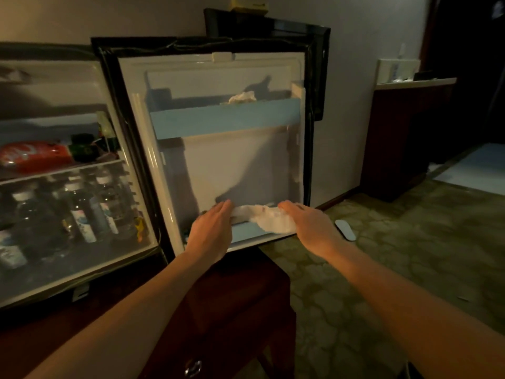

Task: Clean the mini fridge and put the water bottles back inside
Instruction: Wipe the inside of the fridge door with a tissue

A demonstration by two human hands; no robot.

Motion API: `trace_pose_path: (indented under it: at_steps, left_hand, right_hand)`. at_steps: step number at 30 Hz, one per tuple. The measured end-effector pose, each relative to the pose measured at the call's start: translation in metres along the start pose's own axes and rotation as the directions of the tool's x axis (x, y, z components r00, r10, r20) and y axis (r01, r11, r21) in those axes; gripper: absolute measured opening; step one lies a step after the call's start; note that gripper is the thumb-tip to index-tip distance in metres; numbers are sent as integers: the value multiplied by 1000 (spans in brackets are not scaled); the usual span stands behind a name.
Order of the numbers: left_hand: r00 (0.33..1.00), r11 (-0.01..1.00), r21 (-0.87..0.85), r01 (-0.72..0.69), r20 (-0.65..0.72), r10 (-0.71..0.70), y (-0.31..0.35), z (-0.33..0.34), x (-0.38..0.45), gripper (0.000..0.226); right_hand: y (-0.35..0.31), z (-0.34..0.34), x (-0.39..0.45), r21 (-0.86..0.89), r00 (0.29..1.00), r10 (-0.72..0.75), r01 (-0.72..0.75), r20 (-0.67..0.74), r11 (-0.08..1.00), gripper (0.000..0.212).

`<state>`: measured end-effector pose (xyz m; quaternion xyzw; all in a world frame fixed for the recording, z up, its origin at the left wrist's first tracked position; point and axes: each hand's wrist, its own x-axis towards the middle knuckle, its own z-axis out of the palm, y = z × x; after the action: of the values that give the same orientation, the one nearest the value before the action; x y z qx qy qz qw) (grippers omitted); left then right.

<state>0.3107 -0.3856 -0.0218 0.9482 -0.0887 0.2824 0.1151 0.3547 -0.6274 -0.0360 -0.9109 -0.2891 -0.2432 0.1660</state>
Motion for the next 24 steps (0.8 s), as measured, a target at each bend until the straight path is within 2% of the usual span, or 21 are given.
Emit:
trace_pose_path:
  at_steps: [3,8,10,15,19,22,24]
  left_hand:
    - [999,998,-35,-45,14,46,17,-3,-10,12]
    - [966,981,-153,-117,214,148,58,9,-38,9]
    - [944,980,-155,-122,288,163,77,18,-51,16]
    - [896,975,-194,-106,406,178,124,56,-71,32]
    - [866,963,-242,-114,451,216,161,106,-77,25]
    - [836,944,-299,-138,476,273,195,147,-81,20]
    - [826,921,-365,-133,473,307,219,174,-84,28]
  right_hand:
    - [2,-7,-20,-18,991,76,-74,114,997,40]
    - [3,-15,-68,-19,971,174,-174,163,985,25]
    - [5,-17,-92,8,961,212,-217,178,976,18]
    - [32,-12,-159,83,902,370,-396,222,915,30]
    - [78,-1,-213,53,861,439,-466,258,883,13]
    - [114,4,-254,-26,790,520,-542,323,840,31]
    - [133,3,-280,-43,746,584,-604,320,796,41]
